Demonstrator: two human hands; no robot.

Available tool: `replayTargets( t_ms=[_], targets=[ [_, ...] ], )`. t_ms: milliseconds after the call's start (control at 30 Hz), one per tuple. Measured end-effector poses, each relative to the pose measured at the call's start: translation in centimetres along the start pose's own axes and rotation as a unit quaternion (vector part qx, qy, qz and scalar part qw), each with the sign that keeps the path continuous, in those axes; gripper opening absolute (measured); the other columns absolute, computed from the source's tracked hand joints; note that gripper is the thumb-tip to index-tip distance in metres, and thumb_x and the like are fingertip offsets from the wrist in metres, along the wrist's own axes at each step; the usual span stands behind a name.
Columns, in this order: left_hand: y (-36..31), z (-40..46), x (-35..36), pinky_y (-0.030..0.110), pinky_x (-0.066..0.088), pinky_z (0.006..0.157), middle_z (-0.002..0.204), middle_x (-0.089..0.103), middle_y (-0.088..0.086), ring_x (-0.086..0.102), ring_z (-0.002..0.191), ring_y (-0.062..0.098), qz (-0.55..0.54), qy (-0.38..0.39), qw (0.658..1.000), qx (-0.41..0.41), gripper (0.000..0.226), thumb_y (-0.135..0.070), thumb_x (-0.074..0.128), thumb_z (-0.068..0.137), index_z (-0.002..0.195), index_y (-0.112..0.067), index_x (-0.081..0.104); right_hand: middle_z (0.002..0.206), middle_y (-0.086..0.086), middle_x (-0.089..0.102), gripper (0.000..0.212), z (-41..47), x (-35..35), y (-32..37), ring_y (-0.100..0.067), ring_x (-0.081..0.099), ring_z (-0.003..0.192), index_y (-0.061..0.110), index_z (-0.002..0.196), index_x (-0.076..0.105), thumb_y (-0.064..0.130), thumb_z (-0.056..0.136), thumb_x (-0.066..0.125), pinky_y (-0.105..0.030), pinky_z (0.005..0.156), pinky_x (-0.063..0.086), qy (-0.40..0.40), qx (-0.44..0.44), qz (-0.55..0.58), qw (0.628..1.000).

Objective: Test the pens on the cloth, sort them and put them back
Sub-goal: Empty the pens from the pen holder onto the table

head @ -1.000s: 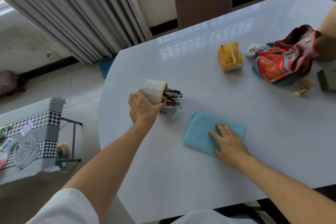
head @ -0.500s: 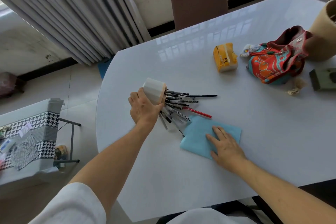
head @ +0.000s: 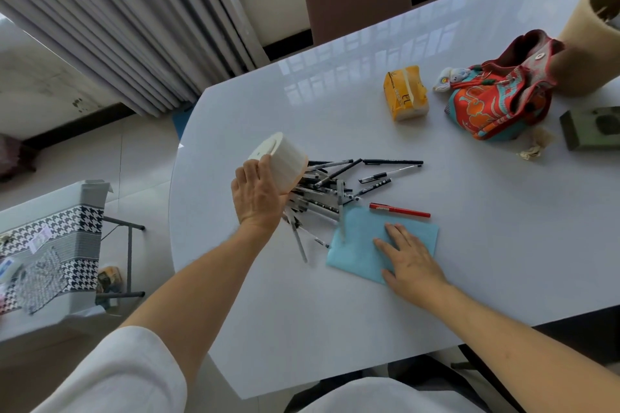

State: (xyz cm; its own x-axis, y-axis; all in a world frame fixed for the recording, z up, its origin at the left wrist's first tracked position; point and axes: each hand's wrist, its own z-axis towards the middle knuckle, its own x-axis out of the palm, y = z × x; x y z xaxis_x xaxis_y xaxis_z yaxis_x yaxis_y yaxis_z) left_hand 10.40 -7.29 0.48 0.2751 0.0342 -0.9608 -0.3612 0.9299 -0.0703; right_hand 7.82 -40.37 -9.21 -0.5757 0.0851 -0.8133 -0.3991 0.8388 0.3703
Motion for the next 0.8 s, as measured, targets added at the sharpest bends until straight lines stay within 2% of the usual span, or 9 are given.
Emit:
replayTargets(
  t_ms=[133,267,367,467,567,633,667,800],
  targets=[
    [1.3,0.1,-0.4,0.044,0.047,0.088,0.120,0.044,0.008,0.043,0.107,0.029,0.001,-0.022,1.000,0.014,0.104,-0.044,0.094,0.052,0.137,-0.017,0.040,0.172,0.002,-0.013,0.073,0.0,0.1,-0.1,-0.019,-0.015,0.157,0.036,0.162,0.015,0.043,0.099,0.051,-0.035,0.123,-0.009,0.002,0.002,-0.002,1.000],
    [3.1,0.3,-1.4,0.044,0.048,0.090,0.122,0.045,0.007,0.043,0.109,0.028,-0.039,-0.044,0.998,-0.036,0.102,-0.046,0.092,0.053,0.136,-0.018,0.041,0.171,0.003,-0.014,0.072,0.0,0.0,0.0,-0.019,-0.016,0.157,0.036,0.162,0.015,0.042,0.099,0.050,-0.035,0.123,-0.010,0.002,0.003,-0.001,1.000],
    [4.6,0.3,-2.3,0.044,0.051,0.086,0.124,0.044,0.004,0.042,0.112,0.026,-0.095,-0.050,0.986,-0.129,0.099,-0.054,0.087,0.056,0.135,-0.021,0.039,0.171,0.003,-0.014,0.072,-0.1,-0.1,0.1,-0.019,-0.016,0.157,0.035,0.162,0.014,0.042,0.099,0.049,-0.035,0.124,-0.009,0.003,0.002,-0.006,1.000],
    [6.4,-0.1,-3.2,0.043,0.052,0.081,0.128,0.042,0.001,0.042,0.120,0.024,-0.167,-0.055,0.953,-0.249,0.100,-0.064,0.081,0.055,0.135,-0.024,0.036,0.171,0.002,-0.012,0.072,-0.2,-0.2,0.2,-0.019,-0.015,0.157,0.034,0.162,0.016,0.043,0.098,0.049,-0.035,0.124,-0.008,0.002,0.002,-0.011,1.000],
    [9.0,-0.7,-3.4,0.037,0.048,0.083,0.131,0.043,-0.001,0.048,0.119,0.021,-0.219,-0.044,0.915,-0.335,0.109,-0.068,0.081,0.048,0.137,-0.023,0.037,0.171,0.001,-0.011,0.072,-0.2,-0.3,0.3,-0.019,-0.015,0.157,0.033,0.161,0.017,0.042,0.097,0.049,-0.036,0.126,-0.007,0.002,0.005,-0.017,1.000],
    [10.7,-1.0,-3.2,0.034,0.049,0.087,0.128,0.046,-0.002,0.054,0.113,0.019,-0.282,-0.034,0.869,-0.405,0.110,-0.066,0.083,0.044,0.136,-0.021,0.044,0.171,0.001,-0.010,0.072,-0.2,-0.3,0.4,-0.019,-0.014,0.157,0.033,0.161,0.019,0.041,0.097,0.050,-0.036,0.127,-0.005,0.000,0.009,-0.021,1.000],
    [11.6,-1.0,-3.0,0.033,0.051,0.089,0.126,0.050,-0.002,0.057,0.109,0.019,-0.331,-0.035,0.831,-0.445,0.107,-0.063,0.085,0.043,0.134,-0.020,0.049,0.171,0.001,-0.010,0.072,-0.2,-0.2,0.4,-0.019,-0.014,0.157,0.032,0.161,0.019,0.041,0.097,0.050,-0.036,0.127,-0.005,0.000,0.011,-0.025,1.000],
    [14.0,-0.9,-1.7,0.037,0.060,0.083,0.122,0.063,0.006,0.065,0.105,0.023,-0.536,-0.027,0.610,-0.583,0.076,-0.047,0.087,0.062,0.125,-0.013,0.059,0.171,0.001,-0.010,0.073,-0.1,-0.4,0.6,-0.019,-0.014,0.157,0.033,0.161,0.018,0.042,0.097,0.050,-0.036,0.128,-0.004,0.008,0.022,-0.041,0.999]
  ],
)
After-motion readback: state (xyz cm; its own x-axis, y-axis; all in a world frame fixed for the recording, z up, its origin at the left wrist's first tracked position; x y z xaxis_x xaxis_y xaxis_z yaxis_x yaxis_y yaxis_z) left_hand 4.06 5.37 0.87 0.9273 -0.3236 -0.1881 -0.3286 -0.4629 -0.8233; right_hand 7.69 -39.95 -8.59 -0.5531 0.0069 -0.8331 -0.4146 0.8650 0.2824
